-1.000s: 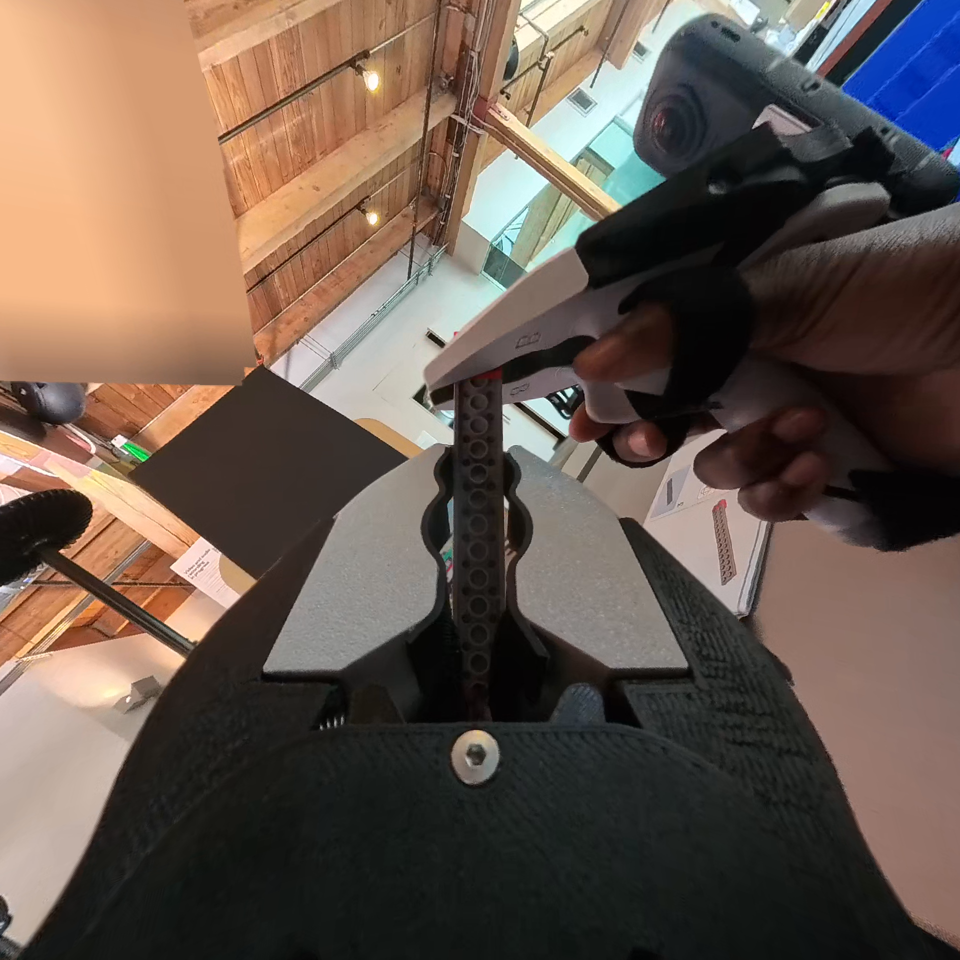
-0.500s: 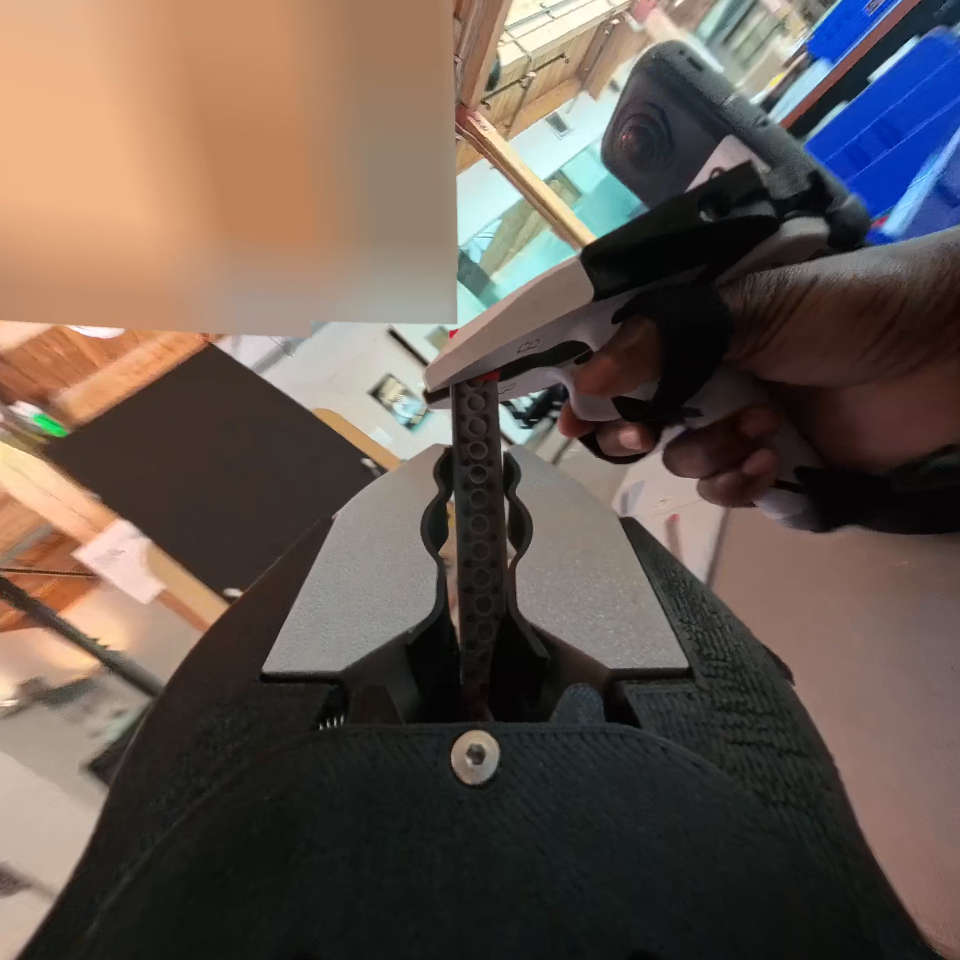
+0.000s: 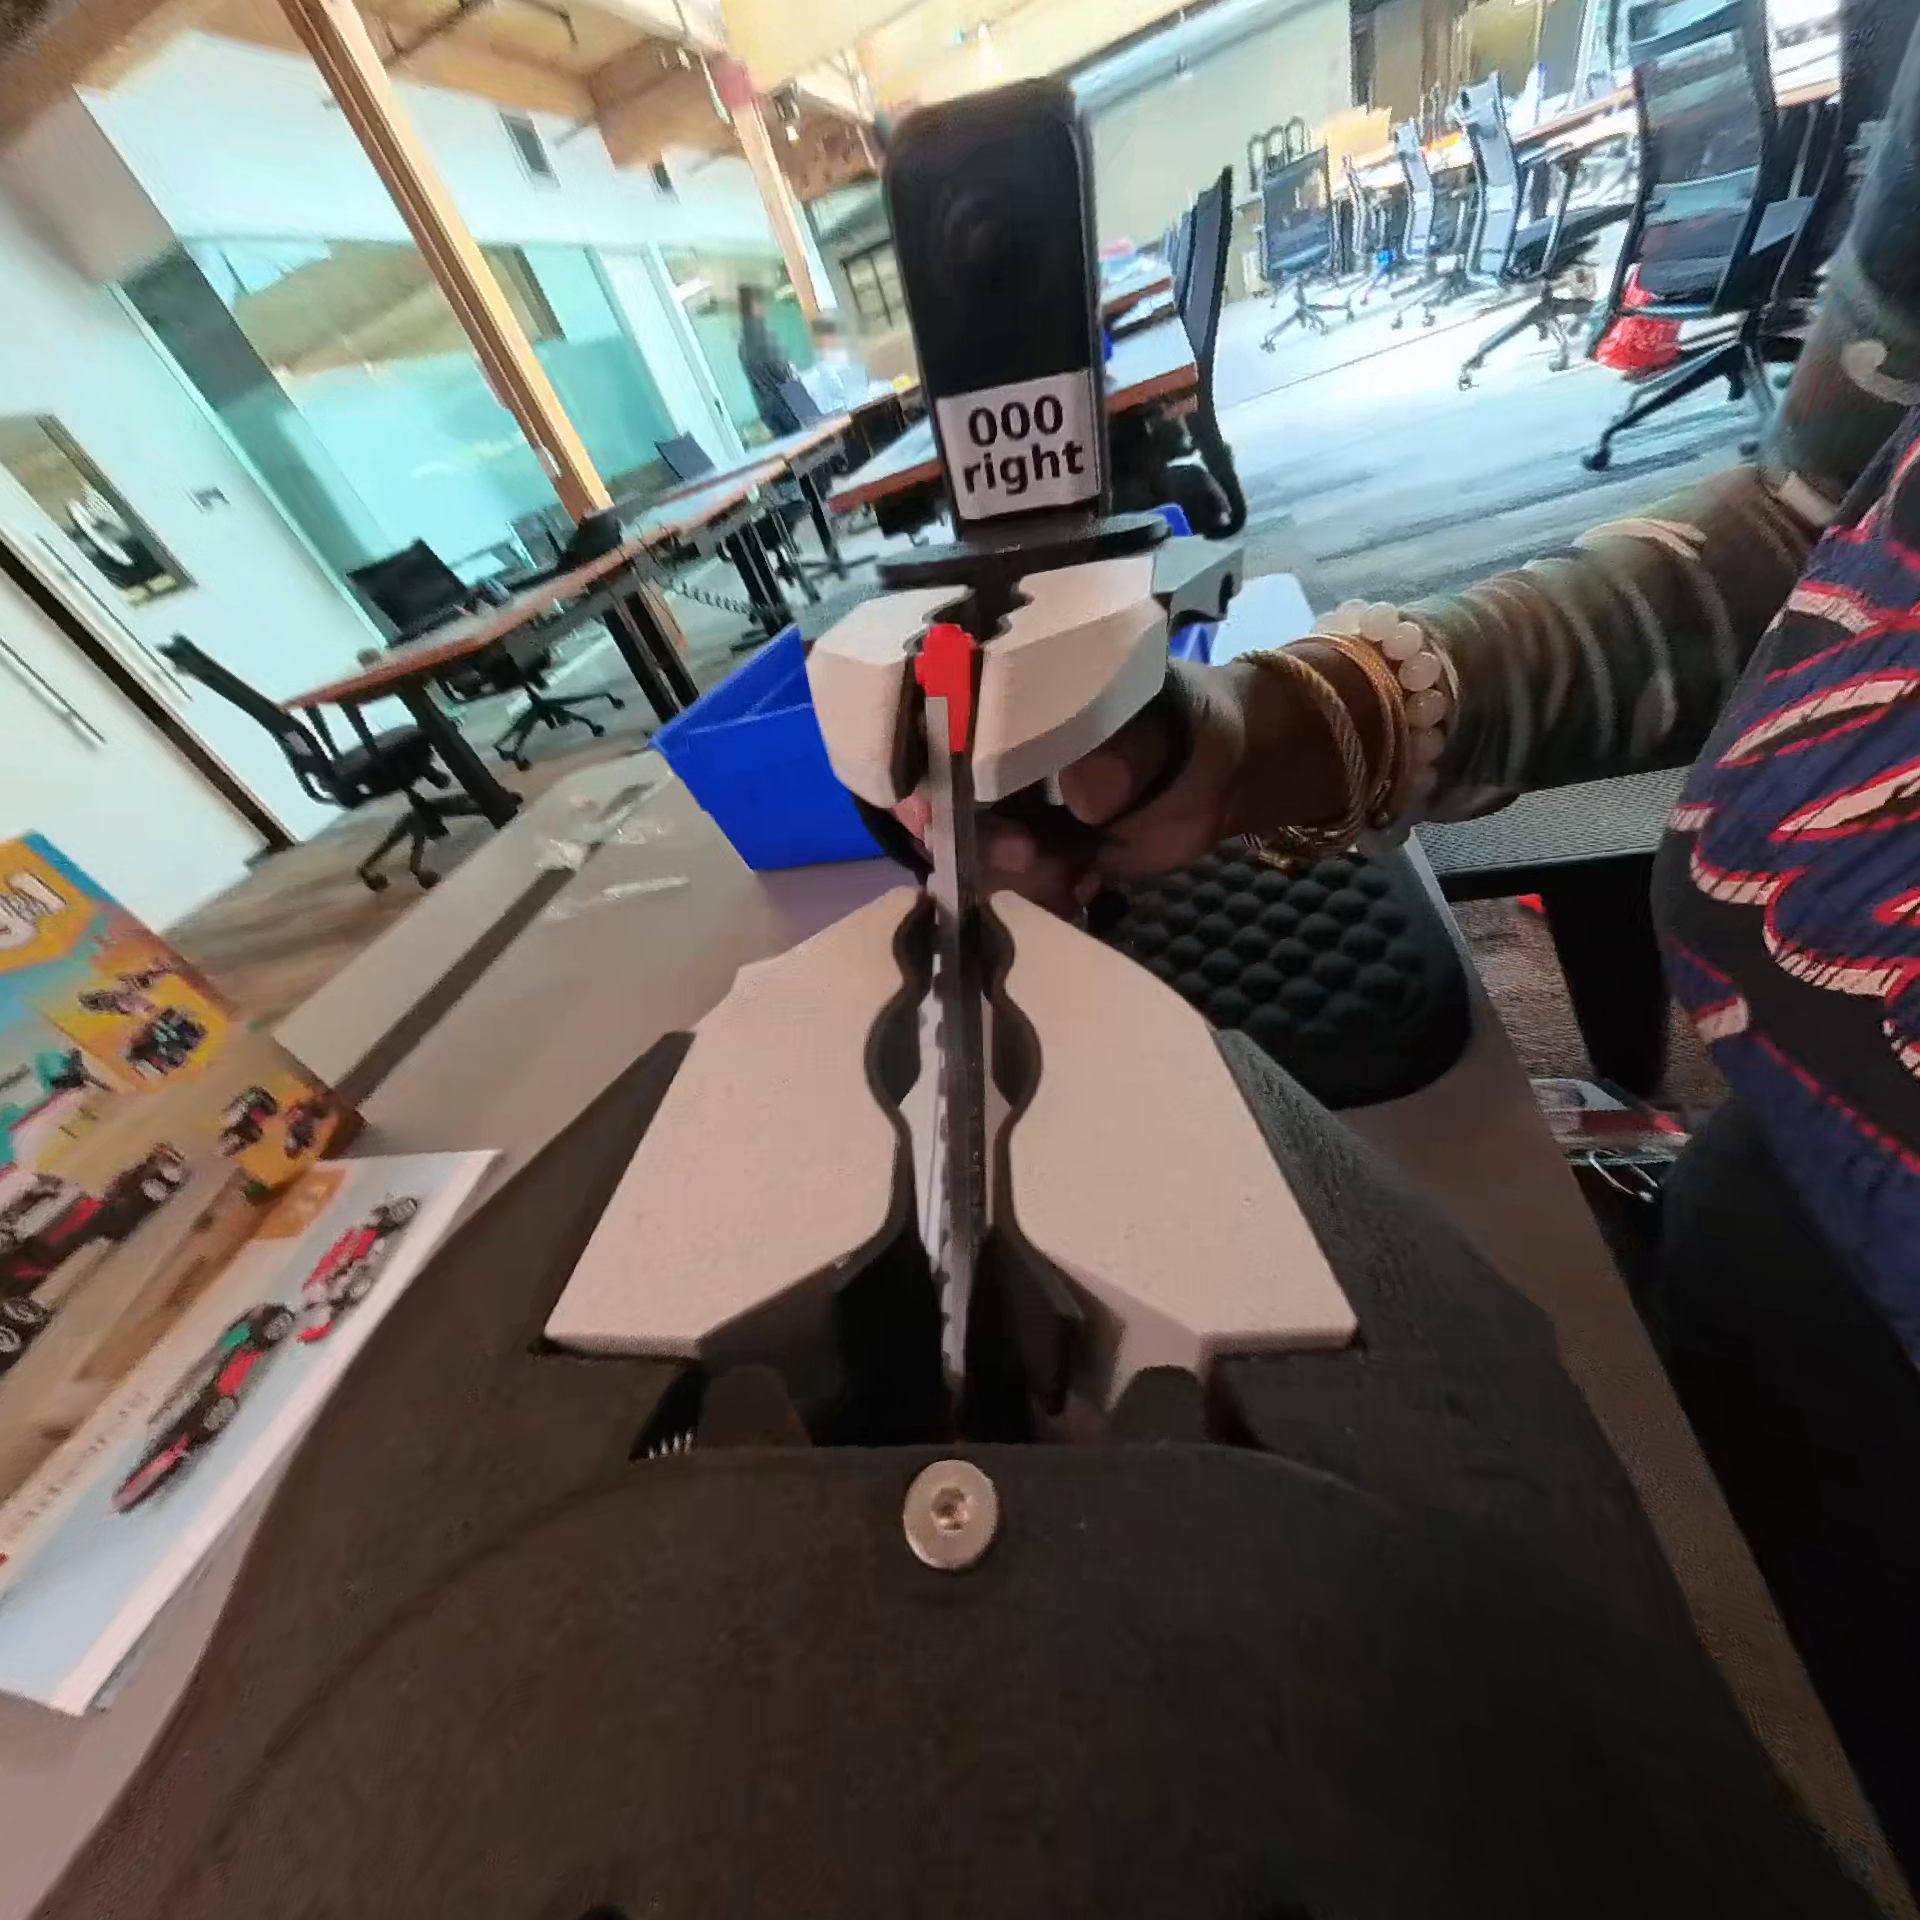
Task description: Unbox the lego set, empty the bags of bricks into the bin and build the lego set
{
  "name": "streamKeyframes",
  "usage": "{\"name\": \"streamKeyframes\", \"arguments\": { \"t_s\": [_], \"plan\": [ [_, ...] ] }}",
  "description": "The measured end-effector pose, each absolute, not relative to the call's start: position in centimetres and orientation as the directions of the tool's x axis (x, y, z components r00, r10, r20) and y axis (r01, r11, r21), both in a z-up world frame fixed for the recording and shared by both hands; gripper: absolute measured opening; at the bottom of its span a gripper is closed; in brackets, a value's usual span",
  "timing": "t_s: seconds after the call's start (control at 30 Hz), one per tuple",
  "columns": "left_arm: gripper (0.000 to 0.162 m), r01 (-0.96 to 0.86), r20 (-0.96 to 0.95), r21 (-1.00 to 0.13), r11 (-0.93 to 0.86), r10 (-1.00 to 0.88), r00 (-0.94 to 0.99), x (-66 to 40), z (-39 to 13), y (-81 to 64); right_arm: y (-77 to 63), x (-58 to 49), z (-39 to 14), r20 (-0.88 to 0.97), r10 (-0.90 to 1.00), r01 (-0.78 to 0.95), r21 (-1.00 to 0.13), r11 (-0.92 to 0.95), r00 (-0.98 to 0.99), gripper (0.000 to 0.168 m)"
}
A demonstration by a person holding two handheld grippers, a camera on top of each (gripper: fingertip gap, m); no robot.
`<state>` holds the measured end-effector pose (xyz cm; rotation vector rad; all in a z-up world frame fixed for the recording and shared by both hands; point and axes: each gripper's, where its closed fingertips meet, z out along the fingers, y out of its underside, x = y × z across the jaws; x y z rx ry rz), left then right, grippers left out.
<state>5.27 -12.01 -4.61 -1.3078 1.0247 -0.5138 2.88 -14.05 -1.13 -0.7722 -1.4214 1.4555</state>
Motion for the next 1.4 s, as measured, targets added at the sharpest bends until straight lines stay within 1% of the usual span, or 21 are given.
{"name": "streamKeyframes", "arguments": {
  "t_s": [0.17,0.2,0.23,0.27,0.33,0.43,0.47,0.53,0.57,0.67,0.77,0.83,0.93,1.0,1.07,1.13,1.17,1.23,1.27,1.3,1.4],
  "plan": [
    [0.005,-0.219,-0.376,-0.926,0.306,-0.777,0.504,5.1,-4.1,-12.3,-14.6,2.9,-0.7,0.236,0.910,-0.228,-0.960,0.163,-0.341,0.011],
    [0.005,-0.222,-0.398,-0.918,0.330,-0.761,0.512,4.9,-3.9,-12.3,-14.5,2.9,-0.4,0.246,0.913,-0.246,-0.954,0.169,-0.327,0.016],
    [0.005,-0.234,-0.421,-0.907,0.350,-0.748,0.513,4.8,-3.8,-12.4,-14.4,3.1,0.1,0.246,0.919,-0.269,-0.949,0.164,-0.307,0.030],
    [0.005,-0.245,-0.436,-0.900,0.360,-0.743,0.507,4.7,-3.8,-12.4,-14.2,3.3,0.4,0.241,0.925,-0.284,-0.946,0.156,-0.294,0.036],
    [0.005,-0.253,-0.442,-0.897,0.363,-0.745,0.499,4.7,-4.0,-12.5,-14.3,3.6,0.7,0.253,0.920,-0.303,-0.940,0.160,-0.299,0.032],
    [0.005,-0.254,-0.443,-0.896,0.363,-0.761,0.475,5.0,-4.3,-12.7,-15.0,3.7,0.4,0.310,0.896,-0.301,-0.929,0.215,-0.318,0.027],
    [0.005,-0.249,-0.435,-0.900,0.358,-0.770,0.466,5.1,-4.4,-12.8,-15.1,3.6,0.1,0.328,0.887,-0.289,-0.927,0.238,-0.324,0.024],
    [0.005,-0.228,-0.406,-0.913,0.337,-0.793,0.454,5.2,-4.4,-12.9,-15.5,3.5,-0.3,0.355,0.866,-0.270,-0.924,0.269,-0.352,0.010],
    [0.005,-0.222,-0.393,-0.919,0.326,-0.804,0.447,5.2,-4.5,-13.0,-15.6,3.5,-0.4,0.354,0.863,-0.268,-0.926,0.267,-0.362,0.009],
    [0.005,-0.221,-0.363,-0.931,0.292,-0.819,0.446,5.2,-4.7,-12.9,-15.3,3.4,-0.5,0.311,0.876,-0.259,-0.939,0.225,-0.369,0.008],
    [0.007,-0.198,-0.338,-0.941,0.276,-0.809,0.480,5.1,-4.3,-12.6,-14.8,3.3,-0.1,0.287,0.902,-0.305,-0.933,0.188,-0.322,0.008],
    [0.014,-0.185,-0.317,-0.948,0.259,-0.813,0.488,5.1,-4.1,-12.5,-14.4,3.4,0.1,0.252,0.920,-0.337,-0.930,0.145,-0.301,0.008],
    [0.010,-0.237,-0.352,-0.934,0.267,-0.796,0.492,5.0,-4.2,-12.3,-14.2,3.5,0.0,0.213,0.929,-0.351,-0.931,0.099,-0.302,0.008],
    [0.007,-0.239,-0.347,-0.935,0.261,-0.806,0.479,5.0,-4.1,-12.3,-14.1,3.7,0.2,0.191,0.932,-0.366,-0.928,0.069,-0.309,0.009],
    [0.005,-0.218,-0.331,-0.942,0.255,-0.814,0.477,4.9,-3.8,-12.3,-14.0,3.8,0.4,0.165,0.933,-0.376,-0.926,0.036,-0.319,0.014],
    [0.005,-0.217,-0.334,-0.941,0.259,-0.814,0.476,4.8,-3.8,-12.3,-14.1,4.0,0.5,0.150,0.929,-0.382,-0.924,0.011,-0.337,0.032],
    [0.005,-0.212,-0.334,-0.941,0.262,-0.814,0.475,4.8,-3.8,-12.3,-14.2,4.0,0.4,0.147,0.925,-0.375,-0.927,0.006,-0.350,0.033],
    [0.005,-0.185,-0.311,-0.950,0.252,-0.827,0.469,5.0,-3.7,-12.5,-14.5,3.7,0.0,0.167,0.916,-0.355,-0.934,0.028,-0.365,0.030],
    [0.005,-0.169,-0.294,-0.955,0.243,-0.836,0.463,5.1,-3.7,-12.6,-14.7,3.6,-0.2,0.183,0.912,-0.352,-0.935,0.046,-0.366,0.023],
    [0.005,-0.156,-0.280,-0.960,0.234,-0.846,0.453,5.2,-3.7,-12.8,-14.8,3.6,-0.2,0.197,0.912,-0.359,-0.931,0.060,-0.359,0.013],
    [0.005,-0.141,-0.240,-0.970,0.197,-0.864,0.442,5.4,-3.9,-12.9,-14.6,3.6,-0.2,0.182,0.911,-0.355,-0.934,0.042,-0.371,0.009]
  ]
}}
